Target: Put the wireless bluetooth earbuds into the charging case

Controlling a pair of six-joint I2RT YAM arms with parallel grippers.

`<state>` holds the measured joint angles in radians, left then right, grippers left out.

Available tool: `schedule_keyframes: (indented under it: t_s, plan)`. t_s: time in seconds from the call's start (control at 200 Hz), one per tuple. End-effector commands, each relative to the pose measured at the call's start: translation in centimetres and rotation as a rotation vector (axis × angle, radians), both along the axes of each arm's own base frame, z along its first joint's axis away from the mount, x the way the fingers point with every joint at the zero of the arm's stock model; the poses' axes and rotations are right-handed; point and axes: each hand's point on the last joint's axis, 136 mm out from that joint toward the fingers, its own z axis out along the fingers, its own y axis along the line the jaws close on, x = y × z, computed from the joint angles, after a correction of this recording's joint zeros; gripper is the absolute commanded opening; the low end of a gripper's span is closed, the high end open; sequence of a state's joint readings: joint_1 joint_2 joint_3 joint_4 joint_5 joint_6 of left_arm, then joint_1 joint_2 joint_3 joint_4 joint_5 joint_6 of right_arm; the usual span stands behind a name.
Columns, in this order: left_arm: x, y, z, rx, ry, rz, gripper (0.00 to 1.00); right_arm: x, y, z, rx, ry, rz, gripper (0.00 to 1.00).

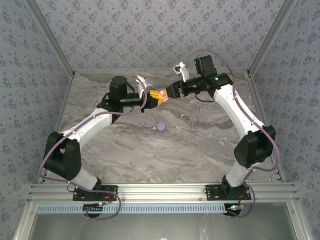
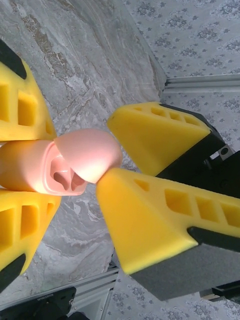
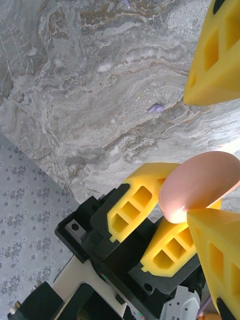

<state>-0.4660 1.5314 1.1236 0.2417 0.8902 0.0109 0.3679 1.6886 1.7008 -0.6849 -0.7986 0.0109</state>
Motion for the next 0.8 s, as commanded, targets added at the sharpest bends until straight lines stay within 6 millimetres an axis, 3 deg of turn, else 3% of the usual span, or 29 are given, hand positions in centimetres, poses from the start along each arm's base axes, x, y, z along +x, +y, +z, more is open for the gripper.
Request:
schedule_keyframes:
  t_s: [0.0, 0.345, 0.535, 0.615, 0.795]
  plan:
    - [-2.1, -0.3, 3.3, -0.049, -0.101, -0.071, 0.08, 1.2, -0.7, 0.2, -0.026, -0.011, -0.062, 0.57]
    - [-2.2, -0.3, 3.3, -0.049, -0.089, -0.079, 0.08, 1.9, -1.5, 0.2, -0.020, 0.005, -0.115, 0.57]
    - [-1.1, -0.3, 2.4, -0.042, -0.046, -0.024, 0.08, 2.9, -3.4, 0.4, -0.032, -0.007, -0.223, 0.58]
    - [-0.8, -0.3, 2.2, -0.057, -0.029, -0.003, 0.10, 3.5, -5.0, -1.0, -0.078, 0.019, -0.289, 0.58]
    - [-0.9, 0.0, 2.0, -0.098, 0.000, 0.022, 0.10, 4.2, -8.6, -6.1, -0.198, 0.130, -0.414, 0.58]
